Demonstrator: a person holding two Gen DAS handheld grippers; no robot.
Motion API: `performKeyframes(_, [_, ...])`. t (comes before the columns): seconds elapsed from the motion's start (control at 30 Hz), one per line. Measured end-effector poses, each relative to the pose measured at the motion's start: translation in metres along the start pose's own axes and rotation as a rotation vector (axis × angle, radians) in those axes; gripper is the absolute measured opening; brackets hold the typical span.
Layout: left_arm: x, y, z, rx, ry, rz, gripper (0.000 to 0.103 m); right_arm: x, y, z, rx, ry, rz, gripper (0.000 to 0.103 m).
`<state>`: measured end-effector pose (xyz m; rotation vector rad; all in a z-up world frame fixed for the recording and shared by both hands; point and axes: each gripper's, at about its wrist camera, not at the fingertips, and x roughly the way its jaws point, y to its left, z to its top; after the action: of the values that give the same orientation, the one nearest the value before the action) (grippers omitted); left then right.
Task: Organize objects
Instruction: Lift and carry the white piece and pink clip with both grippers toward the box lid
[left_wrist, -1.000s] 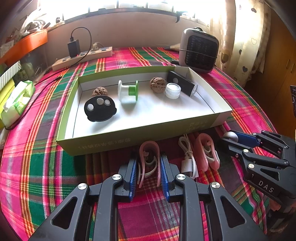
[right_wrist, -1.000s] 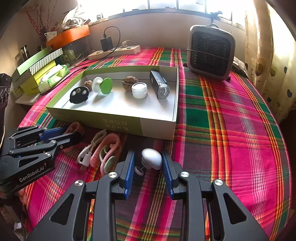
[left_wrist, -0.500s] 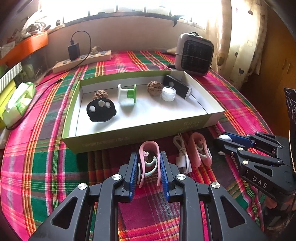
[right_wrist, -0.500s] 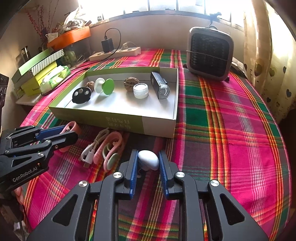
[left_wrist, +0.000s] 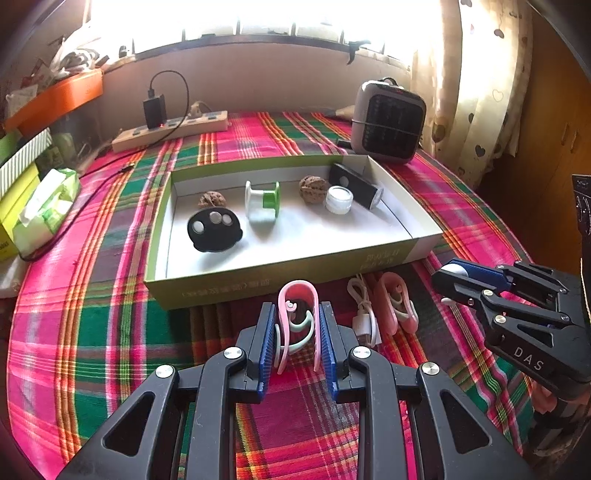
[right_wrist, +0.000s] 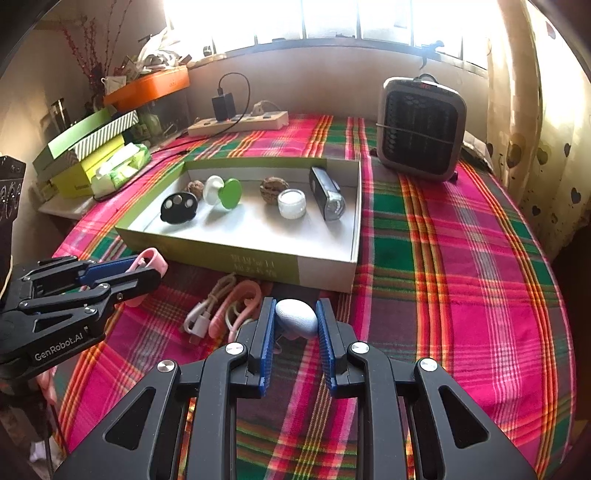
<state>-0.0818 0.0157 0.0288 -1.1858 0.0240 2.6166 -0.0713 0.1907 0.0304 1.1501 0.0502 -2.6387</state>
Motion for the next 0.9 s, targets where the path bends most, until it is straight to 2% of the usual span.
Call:
performKeyframes(0.43, [-0.006,0.016,0.02,-0.025,-0.036,0.025,0.021,-0.002,0.008,0.03,-0.042,-0.059,0.021,0.023])
performKeyframes(0.9, [0.015,0.027,0.038,-0.049,-0.023,0.027,0.021,0.034,0.017,0.083,-0.102,-0.065,0.059,0.023])
